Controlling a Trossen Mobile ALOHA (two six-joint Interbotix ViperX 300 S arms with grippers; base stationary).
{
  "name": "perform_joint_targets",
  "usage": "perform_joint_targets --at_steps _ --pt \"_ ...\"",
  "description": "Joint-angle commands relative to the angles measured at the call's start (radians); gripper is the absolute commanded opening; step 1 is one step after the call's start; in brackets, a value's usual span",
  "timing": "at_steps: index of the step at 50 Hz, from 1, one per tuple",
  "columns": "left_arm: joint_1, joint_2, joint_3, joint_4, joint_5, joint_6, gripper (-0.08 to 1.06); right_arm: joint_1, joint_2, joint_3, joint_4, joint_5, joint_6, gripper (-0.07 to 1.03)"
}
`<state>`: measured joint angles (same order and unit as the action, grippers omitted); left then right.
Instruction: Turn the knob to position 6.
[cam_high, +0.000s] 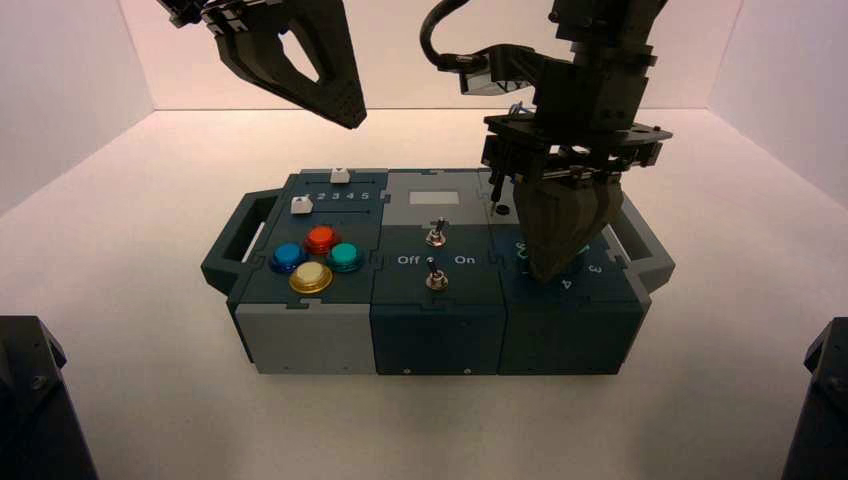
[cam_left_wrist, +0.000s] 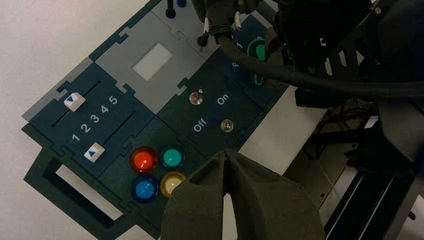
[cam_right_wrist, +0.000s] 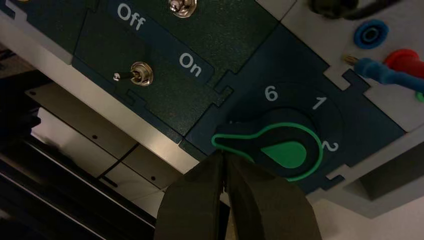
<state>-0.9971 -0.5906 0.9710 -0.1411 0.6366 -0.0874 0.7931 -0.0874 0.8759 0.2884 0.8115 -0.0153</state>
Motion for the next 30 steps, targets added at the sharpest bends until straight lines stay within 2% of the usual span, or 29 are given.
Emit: perform_joint_targets --at_steps 1,30 --pt "-0.002 -0.011 -0.006 0.002 -0.003 0.0 -0.03 0.006 -0.008 -0.026 0.005 -0.003 0.006 -0.02" --pt "-0.002 -0.026 0.005 0.008 0.003 0.006 -0.03 0.006 0.014 -0.054 0.005 0.0 0.014 -0.02"
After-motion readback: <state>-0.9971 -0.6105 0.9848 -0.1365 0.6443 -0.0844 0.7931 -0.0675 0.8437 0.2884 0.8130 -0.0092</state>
